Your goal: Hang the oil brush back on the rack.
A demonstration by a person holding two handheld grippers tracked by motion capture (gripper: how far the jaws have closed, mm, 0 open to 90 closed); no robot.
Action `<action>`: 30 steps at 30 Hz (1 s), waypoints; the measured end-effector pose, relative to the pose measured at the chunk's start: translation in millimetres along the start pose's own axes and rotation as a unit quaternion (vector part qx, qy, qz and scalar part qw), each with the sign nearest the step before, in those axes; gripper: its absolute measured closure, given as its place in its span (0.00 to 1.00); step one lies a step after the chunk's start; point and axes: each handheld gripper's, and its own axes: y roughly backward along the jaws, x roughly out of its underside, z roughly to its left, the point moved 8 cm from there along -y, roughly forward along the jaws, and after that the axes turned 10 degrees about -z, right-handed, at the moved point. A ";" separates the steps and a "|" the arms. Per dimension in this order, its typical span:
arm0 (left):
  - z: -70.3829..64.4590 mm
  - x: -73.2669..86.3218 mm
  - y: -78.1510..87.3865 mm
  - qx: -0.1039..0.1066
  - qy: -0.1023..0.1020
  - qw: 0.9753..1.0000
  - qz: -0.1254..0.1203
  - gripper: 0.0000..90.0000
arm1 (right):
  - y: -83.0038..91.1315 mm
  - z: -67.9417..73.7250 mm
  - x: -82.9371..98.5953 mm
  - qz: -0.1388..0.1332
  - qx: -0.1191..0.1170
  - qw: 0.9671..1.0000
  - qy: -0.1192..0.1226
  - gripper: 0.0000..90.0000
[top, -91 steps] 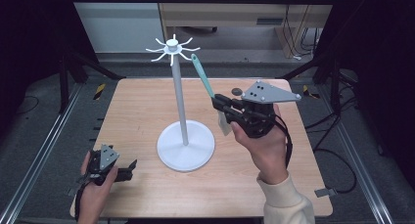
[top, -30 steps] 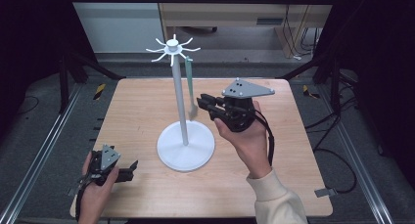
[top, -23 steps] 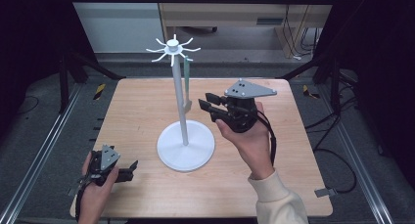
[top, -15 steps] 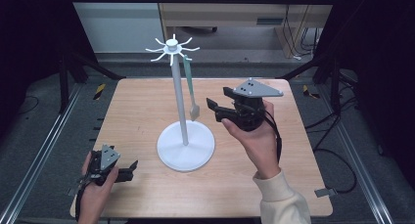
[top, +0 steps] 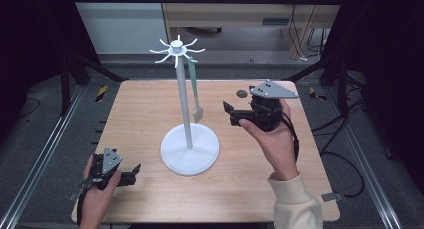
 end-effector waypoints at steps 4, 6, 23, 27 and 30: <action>0.2 0.2 0.0 0.000 0.000 1.000 0.000 0.03 | 1.7 -3.6 -0.3 -0.004 0.002 1.000 -0.001 0.10; 0.0 -0.1 0.2 0.000 0.001 1.000 0.000 0.03 | 3.1 -6.3 0.3 -0.004 0.004 1.000 -0.001 0.10; -0.9 -0.6 -0.1 0.002 -0.002 1.000 -0.001 0.03 | 16.5 -46.1 10.8 0.002 0.048 0.999 -0.018 0.09; -1.0 -0.8 0.1 0.002 -0.001 1.000 -0.002 0.03 | 18.4 -54.1 14.5 0.005 0.058 0.998 -0.023 0.10; -0.6 -0.7 -0.1 0.002 -0.001 1.000 -0.002 0.03 | 20.4 -60.5 16.9 0.008 0.068 0.997 -0.023 0.10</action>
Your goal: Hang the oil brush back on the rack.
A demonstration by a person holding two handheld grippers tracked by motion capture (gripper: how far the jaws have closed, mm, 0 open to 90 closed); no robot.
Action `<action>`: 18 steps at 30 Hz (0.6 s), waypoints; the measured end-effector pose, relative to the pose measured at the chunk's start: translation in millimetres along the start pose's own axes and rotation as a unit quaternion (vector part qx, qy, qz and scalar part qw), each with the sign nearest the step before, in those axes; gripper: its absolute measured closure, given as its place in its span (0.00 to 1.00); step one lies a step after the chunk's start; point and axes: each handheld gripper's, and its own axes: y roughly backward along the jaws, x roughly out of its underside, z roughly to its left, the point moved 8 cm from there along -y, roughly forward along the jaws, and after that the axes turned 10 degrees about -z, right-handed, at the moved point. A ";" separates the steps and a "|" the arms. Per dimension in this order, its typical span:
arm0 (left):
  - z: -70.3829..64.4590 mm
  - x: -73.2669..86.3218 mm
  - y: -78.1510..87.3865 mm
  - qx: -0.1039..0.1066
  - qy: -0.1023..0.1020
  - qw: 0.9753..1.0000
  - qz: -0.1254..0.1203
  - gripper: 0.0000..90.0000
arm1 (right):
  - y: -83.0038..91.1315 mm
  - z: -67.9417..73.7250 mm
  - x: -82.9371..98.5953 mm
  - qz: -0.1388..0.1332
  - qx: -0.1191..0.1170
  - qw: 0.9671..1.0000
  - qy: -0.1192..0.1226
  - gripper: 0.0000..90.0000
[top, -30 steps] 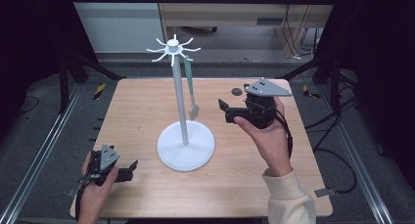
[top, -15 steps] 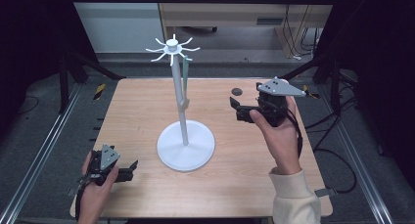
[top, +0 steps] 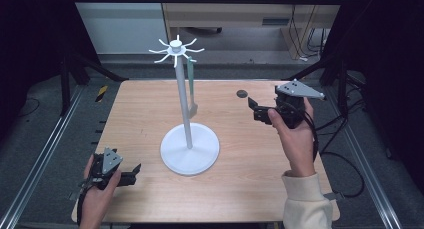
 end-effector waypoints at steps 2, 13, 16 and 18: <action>0.0 0.0 0.2 0.000 0.000 1.000 0.000 0.03 | 0.5 -2.6 0.7 0.000 0.003 1.000 0.000 0.10; -0.9 -4.7 2.0 0.002 -0.005 1.000 -0.014 0.03 | 1.1 -28.2 21.6 0.026 0.035 0.999 -0.001 0.12; -0.7 -4.8 2.3 0.002 -0.004 1.000 -0.015 0.03 | -0.4 -32.2 27.7 0.034 0.042 0.999 0.002 0.12; -0.8 -4.3 2.2 0.003 -0.005 1.000 -0.012 0.03 | -1.6 -35.9 34.6 0.044 0.048 0.998 0.004 0.12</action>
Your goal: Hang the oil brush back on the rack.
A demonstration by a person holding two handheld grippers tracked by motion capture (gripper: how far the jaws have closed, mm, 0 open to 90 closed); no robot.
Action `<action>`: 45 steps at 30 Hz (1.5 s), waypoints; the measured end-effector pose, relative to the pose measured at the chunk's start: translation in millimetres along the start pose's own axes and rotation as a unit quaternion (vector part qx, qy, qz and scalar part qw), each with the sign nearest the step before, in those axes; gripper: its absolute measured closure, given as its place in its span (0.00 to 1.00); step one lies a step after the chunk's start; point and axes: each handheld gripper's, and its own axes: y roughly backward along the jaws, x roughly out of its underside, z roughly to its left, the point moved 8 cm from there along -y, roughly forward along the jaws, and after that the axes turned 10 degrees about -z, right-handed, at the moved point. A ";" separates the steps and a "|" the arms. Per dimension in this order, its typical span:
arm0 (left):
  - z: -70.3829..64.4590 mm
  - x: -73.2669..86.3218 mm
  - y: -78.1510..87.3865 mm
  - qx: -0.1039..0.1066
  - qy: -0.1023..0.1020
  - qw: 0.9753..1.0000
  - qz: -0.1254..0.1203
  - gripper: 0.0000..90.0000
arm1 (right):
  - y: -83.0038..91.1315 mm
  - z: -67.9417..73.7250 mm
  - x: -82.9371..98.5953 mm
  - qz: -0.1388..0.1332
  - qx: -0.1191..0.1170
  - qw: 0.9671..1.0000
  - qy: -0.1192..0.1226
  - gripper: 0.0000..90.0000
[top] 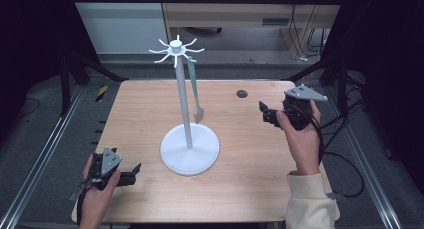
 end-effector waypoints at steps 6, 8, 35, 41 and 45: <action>-0.3 -0.2 -0.1 0.001 0.000 1.000 -0.001 0.03 | -8.7 -13.3 25.0 0.028 0.015 0.999 -0.012 0.12; -0.4 -0.4 -0.1 0.000 0.000 1.000 -0.002 0.03 | -9.9 -14.4 28.6 0.033 0.015 0.999 -0.015 0.12; 0.2 0.3 -0.5 0.002 0.000 1.000 -0.001 0.03 | -45.3 -10.2 105.0 0.114 0.002 0.993 0.022 0.13; -0.3 0.5 -0.3 0.001 -0.001 1.000 0.000 0.03 | -50.4 -7.0 117.4 0.127 -0.005 0.992 0.022 0.13; -0.1 0.7 -0.7 0.001 -0.001 1.000 0.001 0.03 | -52.2 -6.8 122.6 0.139 -0.004 0.990 0.028 0.12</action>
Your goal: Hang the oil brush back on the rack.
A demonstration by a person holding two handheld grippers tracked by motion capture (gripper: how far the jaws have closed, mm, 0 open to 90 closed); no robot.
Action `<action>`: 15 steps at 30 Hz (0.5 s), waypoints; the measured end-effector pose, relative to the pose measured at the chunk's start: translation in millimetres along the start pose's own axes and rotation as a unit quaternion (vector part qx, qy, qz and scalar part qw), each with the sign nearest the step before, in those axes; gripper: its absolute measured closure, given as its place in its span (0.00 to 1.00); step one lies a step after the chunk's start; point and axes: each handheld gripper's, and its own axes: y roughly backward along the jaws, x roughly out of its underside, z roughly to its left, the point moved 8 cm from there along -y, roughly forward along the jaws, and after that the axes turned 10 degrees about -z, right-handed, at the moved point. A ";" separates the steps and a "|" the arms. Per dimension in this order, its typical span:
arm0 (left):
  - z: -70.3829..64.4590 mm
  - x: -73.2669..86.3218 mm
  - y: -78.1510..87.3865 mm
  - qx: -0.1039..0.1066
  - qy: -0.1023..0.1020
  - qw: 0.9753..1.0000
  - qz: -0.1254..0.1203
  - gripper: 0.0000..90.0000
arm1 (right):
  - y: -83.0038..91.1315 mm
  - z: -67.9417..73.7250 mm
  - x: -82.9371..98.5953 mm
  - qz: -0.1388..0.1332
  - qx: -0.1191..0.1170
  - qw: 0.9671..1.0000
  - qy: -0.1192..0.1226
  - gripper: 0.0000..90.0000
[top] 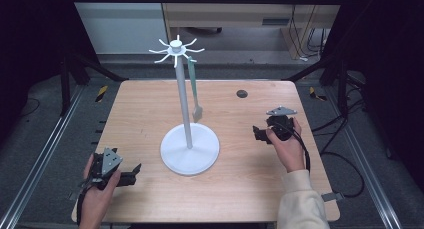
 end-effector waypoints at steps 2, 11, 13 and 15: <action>0.1 0.2 0.0 -0.001 0.000 1.000 0.001 0.03 | -1.2 0.0 2.0 0.004 -0.002 1.000 0.002 0.12; -0.6 0.1 0.1 0.001 -0.001 1.000 0.001 0.03 | -14.9 4.7 18.5 0.011 -0.012 1.000 -0.013 0.13; 0.1 0.3 0.1 -0.001 0.000 1.000 0.001 0.03 | -18.5 6.3 21.5 0.017 -0.011 1.000 -0.006 0.13; 0.6 0.4 -0.1 -0.001 0.001 1.000 0.001 0.03 | -21.7 9.8 23.6 0.019 -0.016 1.000 -0.001 0.13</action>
